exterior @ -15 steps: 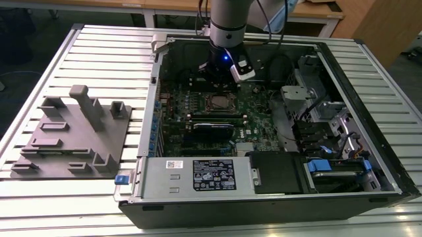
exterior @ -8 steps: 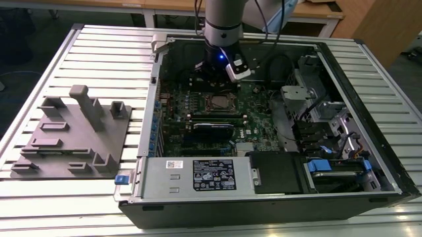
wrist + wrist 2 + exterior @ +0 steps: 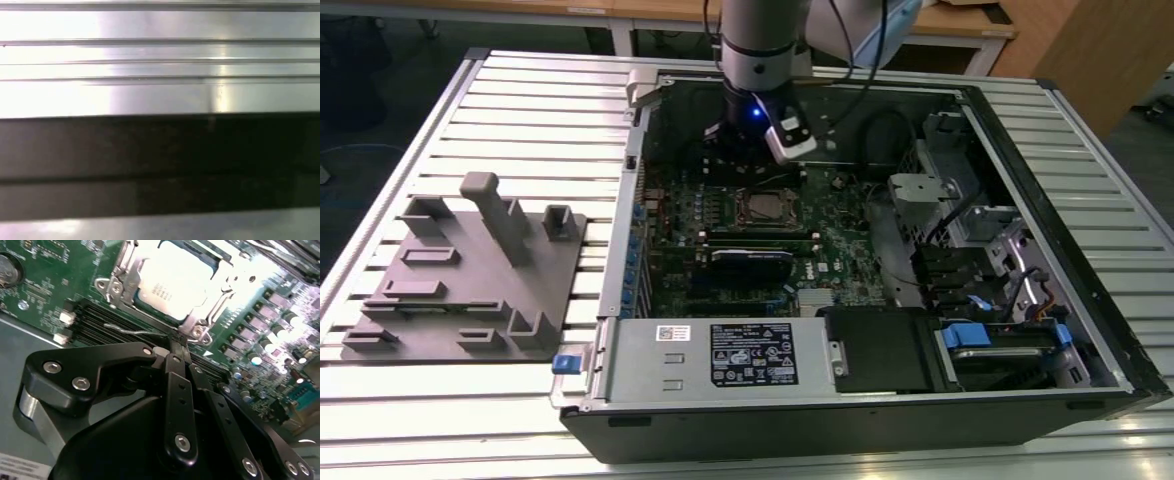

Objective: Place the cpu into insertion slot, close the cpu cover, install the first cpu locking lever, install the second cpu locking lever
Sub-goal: 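Install the first cpu locking lever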

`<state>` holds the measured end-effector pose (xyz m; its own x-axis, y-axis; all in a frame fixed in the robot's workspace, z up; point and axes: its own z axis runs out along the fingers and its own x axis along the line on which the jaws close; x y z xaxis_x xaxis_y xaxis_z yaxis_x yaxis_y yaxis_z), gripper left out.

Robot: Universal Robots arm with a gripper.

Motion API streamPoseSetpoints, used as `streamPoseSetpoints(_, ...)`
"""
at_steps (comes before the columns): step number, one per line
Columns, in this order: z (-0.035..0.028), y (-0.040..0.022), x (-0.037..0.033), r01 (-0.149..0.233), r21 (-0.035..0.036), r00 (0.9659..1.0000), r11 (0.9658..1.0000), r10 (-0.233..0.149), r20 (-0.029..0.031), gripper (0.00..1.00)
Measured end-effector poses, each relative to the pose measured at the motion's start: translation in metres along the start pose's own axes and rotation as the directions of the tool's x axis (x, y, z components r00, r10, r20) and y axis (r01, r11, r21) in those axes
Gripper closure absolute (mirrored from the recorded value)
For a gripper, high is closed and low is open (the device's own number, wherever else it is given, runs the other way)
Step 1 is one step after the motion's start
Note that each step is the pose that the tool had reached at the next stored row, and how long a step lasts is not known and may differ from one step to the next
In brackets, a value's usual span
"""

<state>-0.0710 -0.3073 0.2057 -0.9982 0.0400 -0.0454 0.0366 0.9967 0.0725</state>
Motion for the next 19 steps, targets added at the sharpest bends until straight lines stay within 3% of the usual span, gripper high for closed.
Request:
streamPoseSetpoints(3,-0.0004,-0.0002,0.0060,0.001,-0.0005,1.0000,1.0000,-0.001,0.0035,0.89)
streamPoseSetpoints(9,-0.0006,-0.0004,0.0101,0.004,-0.0045,1.0000,1.0000,-0.004,0.0045,0.89)
streamPoseSetpoints(11,-0.0006,-0.0004,0.0103,0.005,-0.0165,1.0000,0.9999,-0.005,0.0040,0.89)
streamPoseSetpoints(14,-0.0006,-0.0004,0.0104,0.005,-0.0462,1.0000,0.9989,-0.005,0.0028,0.89)
streamPoseSetpoints(15,-0.0007,-0.0004,0.0104,0.005,-0.0494,1.0000,0.9988,-0.005,0.0028,0.89)
streamPoseSetpoints(19,0.0003,-0.0006,0.0099,0.009,-0.0497,1.0000,0.9987,-0.009,0.0023,0.89)
